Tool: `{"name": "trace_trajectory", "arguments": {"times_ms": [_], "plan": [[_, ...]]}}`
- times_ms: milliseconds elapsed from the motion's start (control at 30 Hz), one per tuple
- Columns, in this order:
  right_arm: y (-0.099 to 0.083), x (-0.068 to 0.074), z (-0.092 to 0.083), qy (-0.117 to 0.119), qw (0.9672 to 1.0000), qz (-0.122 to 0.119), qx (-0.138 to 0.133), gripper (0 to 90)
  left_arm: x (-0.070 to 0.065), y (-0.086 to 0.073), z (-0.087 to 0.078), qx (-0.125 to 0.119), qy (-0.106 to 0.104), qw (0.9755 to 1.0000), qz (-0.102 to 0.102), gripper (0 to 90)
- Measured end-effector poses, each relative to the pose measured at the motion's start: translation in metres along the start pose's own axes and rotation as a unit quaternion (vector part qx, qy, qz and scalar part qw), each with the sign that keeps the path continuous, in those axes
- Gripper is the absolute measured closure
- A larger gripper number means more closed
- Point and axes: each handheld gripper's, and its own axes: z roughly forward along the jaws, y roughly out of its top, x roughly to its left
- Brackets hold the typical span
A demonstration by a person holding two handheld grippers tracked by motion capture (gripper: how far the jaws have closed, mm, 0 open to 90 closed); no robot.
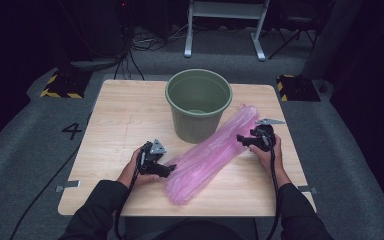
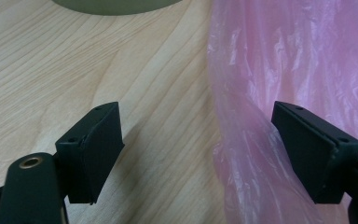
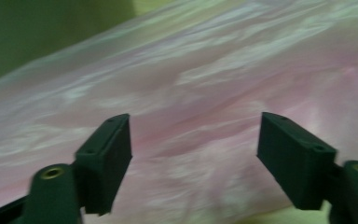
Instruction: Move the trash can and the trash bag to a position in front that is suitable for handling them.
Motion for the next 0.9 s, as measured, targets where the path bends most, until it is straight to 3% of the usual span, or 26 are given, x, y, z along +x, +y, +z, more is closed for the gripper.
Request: {"name": "trace_trajectory", "arguments": {"times_ms": [100,233,300,400,567,600,667,767,900], "plan": [[-0.004,0.014,0.0,0.017,0.9997,-0.013,0.009,18.8,-0.003,0.001,0.001,0.0,-0.003,1.0,0.002,17.9],[-0.009,0.028,0.013,0.003,0.9983,-0.036,0.047,18.3,-0.008,0.004,0.004,0.0,-0.012,0.9999,0.007,17.8],[-0.009,0.029,0.015,-0.004,0.9982,-0.042,0.043,19.3,-0.011,0.005,0.005,0.001,-0.016,0.9998,0.012,17.8],[-0.009,0.026,0.016,-0.035,0.9971,-0.053,0.042,25.8,-0.013,0.008,0.008,0.001,-0.022,0.9996,0.015,17.7],[-0.01,0.023,0.015,-0.042,0.9971,-0.055,0.032,44.3,-0.013,0.012,0.008,0.013,-0.015,0.9997,0.015,16.6],[-0.009,0.023,0.015,-0.04,0.997,-0.058,0.03,49.6,-0.012,0.012,0.004,0.009,0.0,0.9998,0.016,19.2],[-0.009,0.022,0.014,-0.036,0.9972,-0.06,0.027,58.6,-0.004,0.013,-0.009,-0.021,0.0,0.9998,-0.002,21.6],[-0.01,0.019,0.014,-0.033,0.9973,-0.061,0.022,69.6,0.009,0.011,-0.029,-0.037,0.027,0.9988,-0.016,20.5],[-0.01,0.014,0.013,-0.028,0.998,-0.054,0.018,78.8,0.025,-0.002,-0.04,-0.018,0.057,0.9976,-0.035,20.1]]}}
